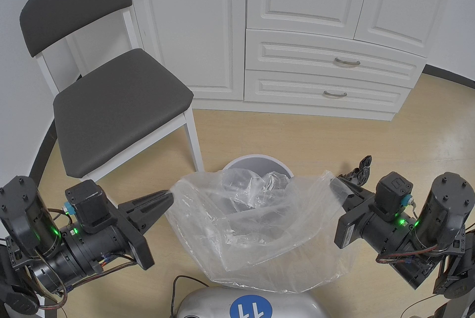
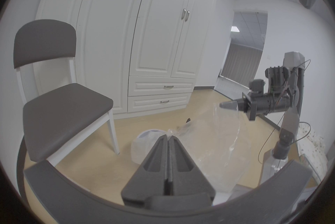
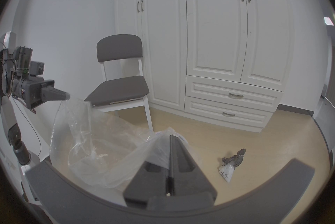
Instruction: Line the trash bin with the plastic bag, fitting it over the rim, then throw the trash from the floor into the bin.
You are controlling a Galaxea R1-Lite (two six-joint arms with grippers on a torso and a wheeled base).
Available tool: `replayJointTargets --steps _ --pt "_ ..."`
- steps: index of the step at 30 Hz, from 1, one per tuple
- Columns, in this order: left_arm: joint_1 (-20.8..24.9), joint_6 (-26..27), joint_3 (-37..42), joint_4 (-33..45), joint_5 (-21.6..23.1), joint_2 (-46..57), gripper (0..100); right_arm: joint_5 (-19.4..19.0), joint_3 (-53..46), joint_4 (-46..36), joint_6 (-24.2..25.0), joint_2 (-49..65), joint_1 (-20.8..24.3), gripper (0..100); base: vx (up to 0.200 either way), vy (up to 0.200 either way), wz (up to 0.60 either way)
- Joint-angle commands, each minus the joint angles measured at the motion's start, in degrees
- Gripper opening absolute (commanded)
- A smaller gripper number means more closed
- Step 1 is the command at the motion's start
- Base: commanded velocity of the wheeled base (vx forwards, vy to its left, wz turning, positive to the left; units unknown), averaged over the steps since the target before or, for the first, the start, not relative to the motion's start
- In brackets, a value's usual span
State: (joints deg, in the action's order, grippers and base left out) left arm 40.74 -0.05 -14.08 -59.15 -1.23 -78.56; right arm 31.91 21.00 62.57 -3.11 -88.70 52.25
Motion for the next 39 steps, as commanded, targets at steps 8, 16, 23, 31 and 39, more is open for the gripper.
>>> replayJointTargets --steps 8,16,23,31,39 --pt "7.2 -9.2 -0.5 -15.9 -5.6 -14.3 0 -0.1 -0.4 10.7 0.0 -7.6 1.1 0 0.0 0.0 0.0" --pt "8.7 -10.3 -0.9 -28.8 -8.6 -25.2 0 -0.7 0.4 22.6 0.1 -15.1 1.1 0 0.0 0.0 0.0" --pt "6.7 -13.0 -6.2 -28.5 -7.7 -26.3 0 -1.0 1.2 27.4 0.1 -20.3 0.2 0 0.0 0.0 0.0" --pt "1.5 -13.4 -15.6 -22.9 1.1 -29.5 0 -5.5 15.2 7.7 2.7 -18.4 -6.5 0 0.0 0.0 0.0" --pt "-1.6 -21.7 -29.8 -4.7 1.1 -31.7 0 -13.8 30.2 -19.2 23.9 -17.1 -9.9 0 0.0 0.0 0.0"
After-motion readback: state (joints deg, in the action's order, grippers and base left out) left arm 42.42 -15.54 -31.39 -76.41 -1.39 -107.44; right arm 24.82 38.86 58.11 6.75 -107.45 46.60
